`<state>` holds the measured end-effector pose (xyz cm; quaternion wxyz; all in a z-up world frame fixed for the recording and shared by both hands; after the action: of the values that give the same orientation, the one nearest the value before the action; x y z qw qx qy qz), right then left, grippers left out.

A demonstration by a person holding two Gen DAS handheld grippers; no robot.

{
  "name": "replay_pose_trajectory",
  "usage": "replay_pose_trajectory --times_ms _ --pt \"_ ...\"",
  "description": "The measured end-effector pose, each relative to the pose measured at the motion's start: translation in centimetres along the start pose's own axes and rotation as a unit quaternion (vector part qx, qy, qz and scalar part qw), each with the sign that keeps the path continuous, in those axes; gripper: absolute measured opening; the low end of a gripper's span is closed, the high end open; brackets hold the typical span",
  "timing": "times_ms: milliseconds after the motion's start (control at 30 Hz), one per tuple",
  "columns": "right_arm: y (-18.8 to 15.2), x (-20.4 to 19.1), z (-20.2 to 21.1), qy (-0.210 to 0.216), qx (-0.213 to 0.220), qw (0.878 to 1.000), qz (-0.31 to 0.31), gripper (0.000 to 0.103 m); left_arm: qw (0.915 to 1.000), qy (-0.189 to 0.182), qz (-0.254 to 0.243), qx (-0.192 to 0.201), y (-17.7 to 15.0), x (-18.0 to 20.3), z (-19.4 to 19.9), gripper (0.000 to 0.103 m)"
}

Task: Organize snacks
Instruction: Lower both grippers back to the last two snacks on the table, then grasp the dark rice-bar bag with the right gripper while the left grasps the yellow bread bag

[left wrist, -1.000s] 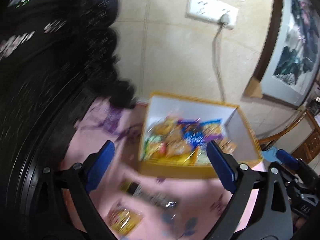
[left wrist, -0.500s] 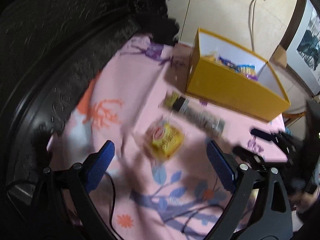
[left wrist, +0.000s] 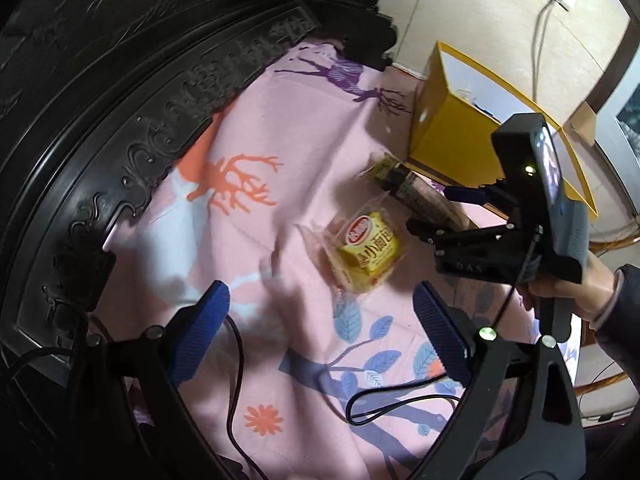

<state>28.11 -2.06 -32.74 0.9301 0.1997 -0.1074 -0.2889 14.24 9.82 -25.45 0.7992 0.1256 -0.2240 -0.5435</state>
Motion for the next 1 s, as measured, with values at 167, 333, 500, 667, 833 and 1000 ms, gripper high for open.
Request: replay_pose_trajectory --times_ms 167,333,500,667,833,1000 --pt "0.4 0.2 -1.5 0.015 -0.011 1.0 0.005 0.072 0.9999 0.003 0.004 -0.011 -0.1 -0.2 -0.5 0.095" --pt "0.6 0.3 -1.7 0.021 -0.009 1.0 -0.003 0.073 0.9998 0.004 -0.003 -0.019 -0.4 0.2 -0.9 0.095" --pt "0.9 0.3 -2.0 0.02 -0.026 0.999 -0.01 0.073 0.9996 0.008 -0.007 -0.025 -0.6 0.4 -1.2 0.095" --pt "0.6 0.1 -1.9 0.019 -0.04 0.999 -0.012 0.07 0.9996 0.01 -0.008 -0.024 -0.5 0.4 -1.2 0.095" --pt "-0.3 0.2 -0.9 0.018 -0.038 0.999 -0.023 0.04 0.9996 0.013 -0.006 -0.023 -0.5 0.3 -1.1 0.095" --pt "-1.9 -0.5 0.0 0.01 -0.031 0.999 -0.029 0.028 0.9997 0.013 -0.005 -0.021 -0.5 0.2 -1.0 0.095"
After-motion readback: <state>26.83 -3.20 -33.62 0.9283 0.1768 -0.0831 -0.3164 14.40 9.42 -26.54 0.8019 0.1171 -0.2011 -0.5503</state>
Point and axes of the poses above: each gripper's, at about its wrist camera, not at the fingertips, and z roughly against the way its jaws point, x to its right, y to its top, the point moved 7 cm from there along -z, roughly the way its jaws point, and after that the axes turned 8 degrees about z, right-handed, at the moved point
